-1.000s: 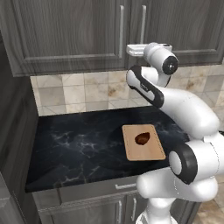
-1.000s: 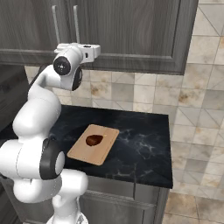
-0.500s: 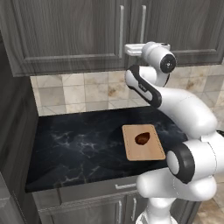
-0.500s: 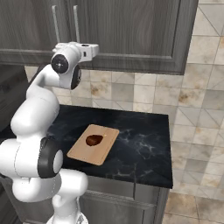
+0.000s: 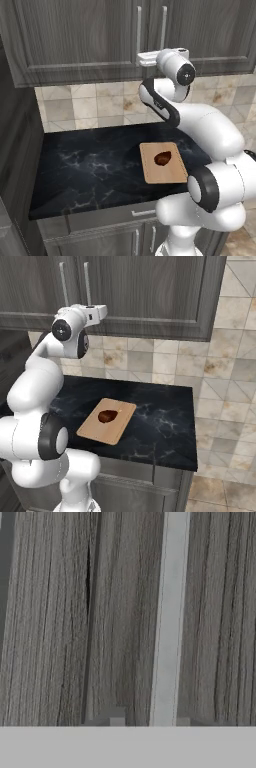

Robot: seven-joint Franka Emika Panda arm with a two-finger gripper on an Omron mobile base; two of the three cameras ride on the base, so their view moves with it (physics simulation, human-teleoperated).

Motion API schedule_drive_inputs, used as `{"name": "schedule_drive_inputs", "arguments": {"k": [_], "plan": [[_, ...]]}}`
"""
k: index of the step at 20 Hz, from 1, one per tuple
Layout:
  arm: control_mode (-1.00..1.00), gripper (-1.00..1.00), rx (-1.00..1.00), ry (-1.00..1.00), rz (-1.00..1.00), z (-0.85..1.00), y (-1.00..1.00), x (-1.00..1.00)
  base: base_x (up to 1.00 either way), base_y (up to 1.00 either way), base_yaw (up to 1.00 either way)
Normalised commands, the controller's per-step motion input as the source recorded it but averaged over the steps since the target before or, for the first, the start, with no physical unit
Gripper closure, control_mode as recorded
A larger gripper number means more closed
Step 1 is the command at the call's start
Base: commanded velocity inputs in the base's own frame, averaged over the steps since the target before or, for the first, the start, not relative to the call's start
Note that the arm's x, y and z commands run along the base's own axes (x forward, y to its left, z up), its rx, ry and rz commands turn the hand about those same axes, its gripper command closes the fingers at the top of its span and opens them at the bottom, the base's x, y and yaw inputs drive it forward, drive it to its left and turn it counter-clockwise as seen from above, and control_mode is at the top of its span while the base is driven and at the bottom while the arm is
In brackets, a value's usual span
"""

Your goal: Open the cabinet, retrieve the rolling pin, and place it next to the meat on the cutting board to prepare for tenderizing.

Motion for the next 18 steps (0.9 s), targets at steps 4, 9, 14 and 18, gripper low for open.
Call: {"name": "schedule_drive_inputs", "arguments": {"k": [4, 9, 14, 18], "plan": [[-1.00, 1.00, -0.07, -0.04, 0.01, 0.00, 0.46, 0.01, 0.00, 0.00, 0.00], [-1.00, 1.00, -0.01, 0.02, 0.00, 0.00, 0.27, 0.09, 0.00, 0.00, 0.00], [-1.00, 1.00, 0.00, -0.01, 0.03, -0.06, -0.16, 0.00, 0.00, 0.00, 0.00], [-1.00, 1.00, 0.00, 0.00, 0.01, -0.02, -0.33, 0.00, 0.00, 0.00, 0.00]]}}
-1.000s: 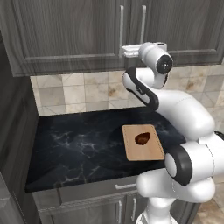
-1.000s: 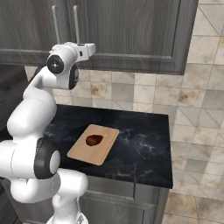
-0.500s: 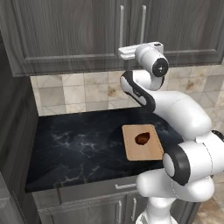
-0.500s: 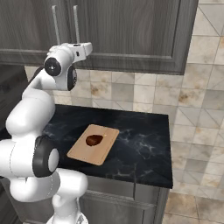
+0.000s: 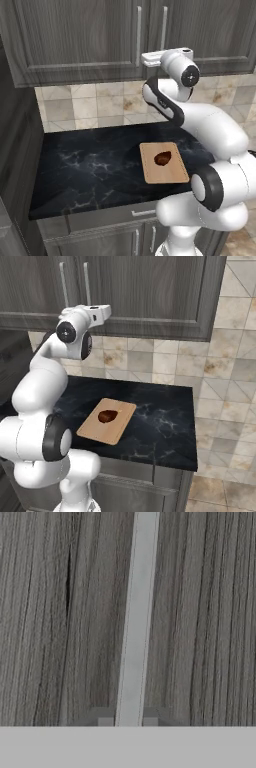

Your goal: Open the cabinet, retrieve the rolling pin, and place it next to the meat on the cutting board to prepare for tenderizing.

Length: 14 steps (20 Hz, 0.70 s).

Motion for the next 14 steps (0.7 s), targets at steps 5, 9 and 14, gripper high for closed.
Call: {"name": "schedule_drive_inputs", "arguments": {"k": [5, 9, 14], "plan": [[-1.00, 1.00, 0.00, 0.00, 0.03, -0.01, -0.03, 0.03, 0.00, 0.00, 0.00], [-1.00, 1.00, 0.00, 0.00, 0.03, 0.00, 0.00, 0.01, 0.00, 0.00, 0.00], [-1.00, 1.00, 0.00, 0.00, 0.02, 0.00, 0.00, 0.02, 0.00, 0.00, 0.00]]}}
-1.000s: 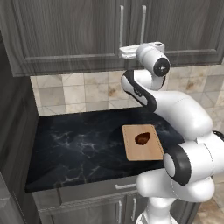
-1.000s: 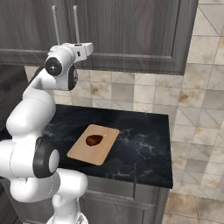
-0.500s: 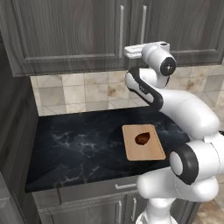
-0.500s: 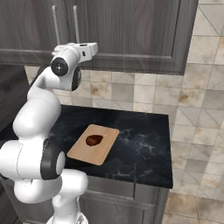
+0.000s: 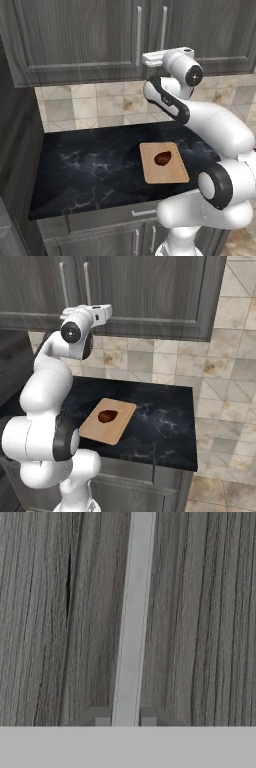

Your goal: Open the cabinet, retrieve the rolling pin, and place it next to the meat on the cutting board to prepare for tenderizing.

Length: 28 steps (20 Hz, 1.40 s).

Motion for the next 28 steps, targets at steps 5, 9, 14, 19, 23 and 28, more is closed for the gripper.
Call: {"name": "schedule_drive_inputs", "arguments": {"k": [5, 9, 14, 19, 23, 28], "plan": [[-1.00, 1.00, 0.00, 0.00, 0.01, -0.03, -0.08, -0.09, 0.00, 0.00, 0.00], [-1.00, 1.00, 0.00, -0.04, 0.03, -0.01, -0.15, -0.52, 0.00, 0.00, 0.00], [-1.00, 1.00, 0.00, -0.01, 0.00, 0.00, -0.26, -0.96, 0.00, 0.00, 0.00], [-1.00, 1.00, 0.00, 0.00, 0.00, 0.00, -0.31, -0.96, 0.00, 0.00, 0.00], [-1.00, 1.00, 0.00, 0.00, 0.00, 0.00, -0.40, -0.97, 0.00, 0.00, 0.00], [-1.00, 1.00, 0.00, 0.00, 0.01, 0.00, -0.43, -1.00, 0.00, 0.00, 0.00]]}}
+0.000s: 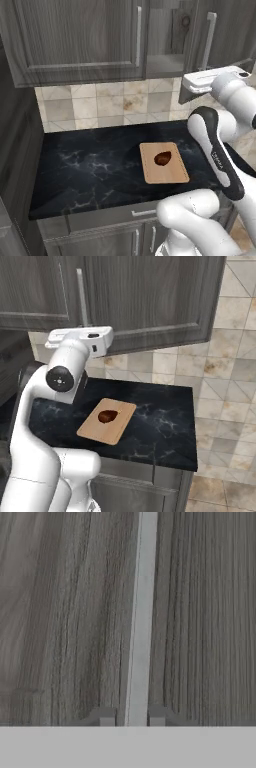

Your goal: Open the cabinet, retrieve the rolling pin, and place it next to the meat on the cutting board to prepare for tenderizing.

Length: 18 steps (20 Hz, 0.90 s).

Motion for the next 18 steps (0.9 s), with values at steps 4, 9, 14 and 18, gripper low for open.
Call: {"name": "schedule_drive_inputs", "arguments": {"k": [4, 9, 14, 18], "plan": [[-1.00, -1.00, 0.00, 0.00, 0.00, 0.00, -0.33, -0.86, 0.00, 0.00, 0.00], [-1.00, -1.00, 0.00, 0.01, -0.02, -0.05, -0.06, -0.20, 0.00, 0.00, 0.00], [-1.00, -1.00, -0.03, -0.03, 0.00, -0.01, 0.00, -0.32, 0.00, 0.00, 0.00], [-1.00, -1.00, -0.12, -0.16, 0.00, 0.00, 0.12, -0.96, 0.00, 0.00, 0.00]]}}
